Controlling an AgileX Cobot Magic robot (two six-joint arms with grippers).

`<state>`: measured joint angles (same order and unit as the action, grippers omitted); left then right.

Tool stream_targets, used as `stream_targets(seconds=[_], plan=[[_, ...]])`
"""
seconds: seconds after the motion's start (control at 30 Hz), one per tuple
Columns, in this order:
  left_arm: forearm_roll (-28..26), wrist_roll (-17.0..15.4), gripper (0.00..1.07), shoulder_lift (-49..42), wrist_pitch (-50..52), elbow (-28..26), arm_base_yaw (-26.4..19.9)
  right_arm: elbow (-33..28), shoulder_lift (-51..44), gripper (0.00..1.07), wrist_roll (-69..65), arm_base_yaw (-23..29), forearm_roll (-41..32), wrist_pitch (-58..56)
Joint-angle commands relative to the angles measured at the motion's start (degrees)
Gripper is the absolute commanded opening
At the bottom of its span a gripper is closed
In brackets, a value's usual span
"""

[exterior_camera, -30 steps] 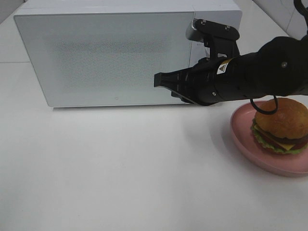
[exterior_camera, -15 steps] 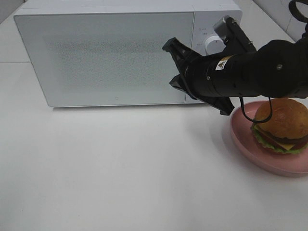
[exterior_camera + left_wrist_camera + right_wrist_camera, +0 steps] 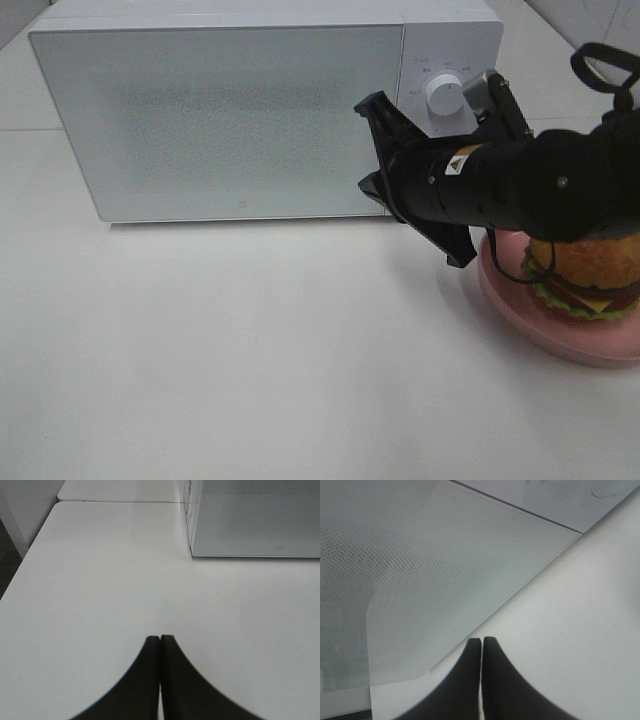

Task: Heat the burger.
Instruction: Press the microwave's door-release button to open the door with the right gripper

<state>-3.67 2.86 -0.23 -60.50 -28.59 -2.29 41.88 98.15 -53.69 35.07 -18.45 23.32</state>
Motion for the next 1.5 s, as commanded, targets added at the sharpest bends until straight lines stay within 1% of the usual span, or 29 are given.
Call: stream_targets(seconds=[0.03,0.1,0.17,0.37,0.4,0.43,0.5,0.53,0.6,0.7,0.73,0.77,0.83,1.03,1.1,1.13,1.17,1.2,1.27,1.3,1.33,1.5], plan=[[-0.34,0.00,0.00,-1.20,0.80,0.11,-0.17,-2.41,0.06,0.00,-2.81,0.34,0.23,5.90],[-0.34,0.00,0.00,-1.20,0.80,0.11,-0.17,-3.44,0.06,0.00,-3.90,0.34,1.03,8.02],[-0.34,0.00,0.00,-1.20,0.80,0.11,-0.17,-5.56,0.23,0.00,-7.91,0.34,4.64,12.09],[-0.34,0.00,0.00,-1.20,0.80,0.11,-0.17,-5.67,2.29,0.00,-10.43,0.34,5.44,13.81],[-0.34,0.00,0.00,-1.20,0.80,0.11,-0.17,-5.67,3.72,0.00,-13.52,0.34,5.61,15.13],[-0.34,0.00,0.00,-1.20,0.80,0.11,-0.17,-5.67,3.72,0.00,-13.52,0.34,5.61,15.13],[-0.34,0.00,0.00,-1.20,0.80,0.11,-0.17,-5.61,6.59,0.00,-19.02,0.34,5.61,19.71],[-0.34,0.00,0.00,-1.20,0.80,0.11,-0.17,-5.61,6.59,0.00,-19.02,0.34,5.61,19.71],[-0.34,0.00,0.00,-1.20,0.80,0.11,-0.17,-5.61,8.65,0.00,-21.54,0.34,5.44,25.50],[-0.34,0.00,0.00,-1.20,0.80,0.11,-0.17,-5.61,9.45,0.00,-22.29,0.34,5.27,28.07],[-0.34,0.00,0.00,-1.20,0.80,0.11,-0.17,-5.56,10.08,0.00,-22.52,0.34,3.67,27.96],[-0.34,0.00,0.00,-1.20,0.80,0.11,-0.17,-5.56,10.08,0.00,-22.52,0.34,3.67,27.96],[-0.34,0.00,0.00,-1.20,0.80,0.11,-0.17,-5.56,10.66,0.00,-22.40,0.34,0.46,26.41],[-0.34,0.00,0.00,-1.20,0.80,0.11,-0.17,-5.56,11.69,0.01,-22.06,0.34,-2.46,26.93],[-0.34,0.00,0.00,-1.20,0.80,0.11,-0.17,-5.56,12.20,0.01,-21.54,0.34,-5.21,26.70],[-0.34,0.00,0.00,-1.20,0.80,0.11,-0.17,-5.56,12.20,0.01,-21.54,0.34,-5.21,26.70],[-0.34,0.00,0.00,-1.20,0.80,0.11,-0.17,-5.56,12.26,0.01,-20.34,0.34,-7.62,26.70],[-0.34,0.00,0.00,-1.20,0.80,0.11,-0.17,-5.56,12.26,0.01,-20.34,0.34,-7.62,26.70],[-0.34,0.00,0.00,-1.20,0.80,0.11,-0.17,-5.50,12.26,0.02,-15.81,0.34,-12.49,26.93],[-0.34,0.00,0.00,-1.20,0.80,0.11,-0.17,-5.50,12.26,0.02,-15.81,0.34,-12.49,26.93],[-0.34,0.00,0.00,-1.20,0.80,0.11,-0.17,-5.50,12.26,0.02,-12.49,0.34,-15.30,27.50],[-0.34,0.00,0.00,-1.20,0.80,0.11,-0.17,-5.50,12.26,0.01,-11.34,0.34,-16.84,27.79]])
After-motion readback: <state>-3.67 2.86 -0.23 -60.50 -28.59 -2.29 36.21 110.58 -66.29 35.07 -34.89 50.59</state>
